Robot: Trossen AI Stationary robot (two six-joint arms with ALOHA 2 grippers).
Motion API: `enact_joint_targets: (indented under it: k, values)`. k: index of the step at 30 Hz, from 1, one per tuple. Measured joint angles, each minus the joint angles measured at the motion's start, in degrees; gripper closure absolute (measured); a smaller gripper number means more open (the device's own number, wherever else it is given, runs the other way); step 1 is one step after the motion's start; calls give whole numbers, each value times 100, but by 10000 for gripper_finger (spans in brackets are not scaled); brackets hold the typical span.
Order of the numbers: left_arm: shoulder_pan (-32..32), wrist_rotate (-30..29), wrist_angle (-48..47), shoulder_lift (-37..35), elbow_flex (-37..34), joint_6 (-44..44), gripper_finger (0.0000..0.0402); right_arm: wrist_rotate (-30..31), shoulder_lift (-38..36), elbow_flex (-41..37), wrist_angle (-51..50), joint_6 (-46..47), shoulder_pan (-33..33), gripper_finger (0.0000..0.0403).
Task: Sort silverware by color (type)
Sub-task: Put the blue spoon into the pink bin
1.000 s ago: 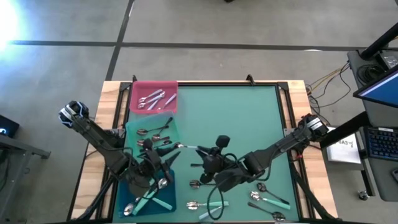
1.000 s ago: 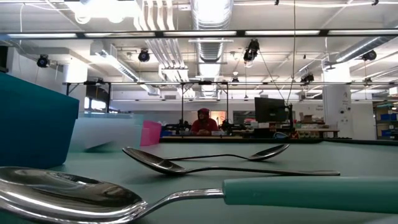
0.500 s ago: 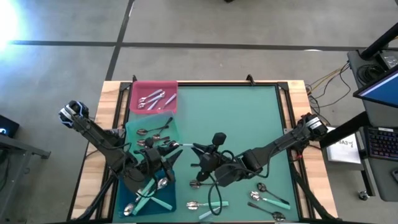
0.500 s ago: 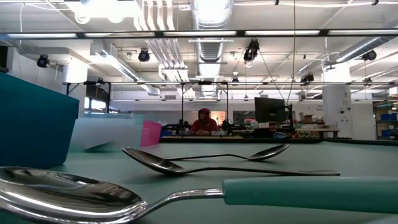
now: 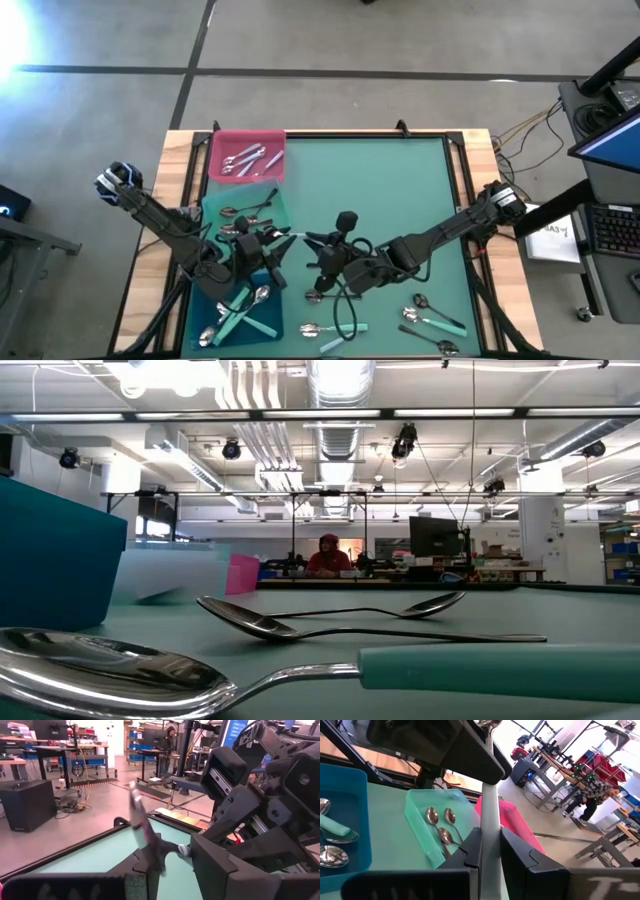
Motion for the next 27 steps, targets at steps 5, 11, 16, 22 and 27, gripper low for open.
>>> enact_joint_targets:
  k: [5, 11, 16, 22, 27]
  values:
    - [0, -3, -1, -2, 2, 126, 319, 6, 0, 0, 20, -81, 3, 370]
    - [4, 398, 32, -34, 11, 410, 384, -48, 0, -3, 14, -104, 3, 371]
    - [36, 646, 16, -70, 11, 645, 392, -102, 0, -4, 34, -94, 17, 392]
    - [48, 689, 30, -92, 9, 835, 395, -95, 0, -4, -48, -86, 22, 396]
    - [166, 701, -96, -259, 9, 1242, 395, -81, -30, -4, -258, -215, 18, 393]
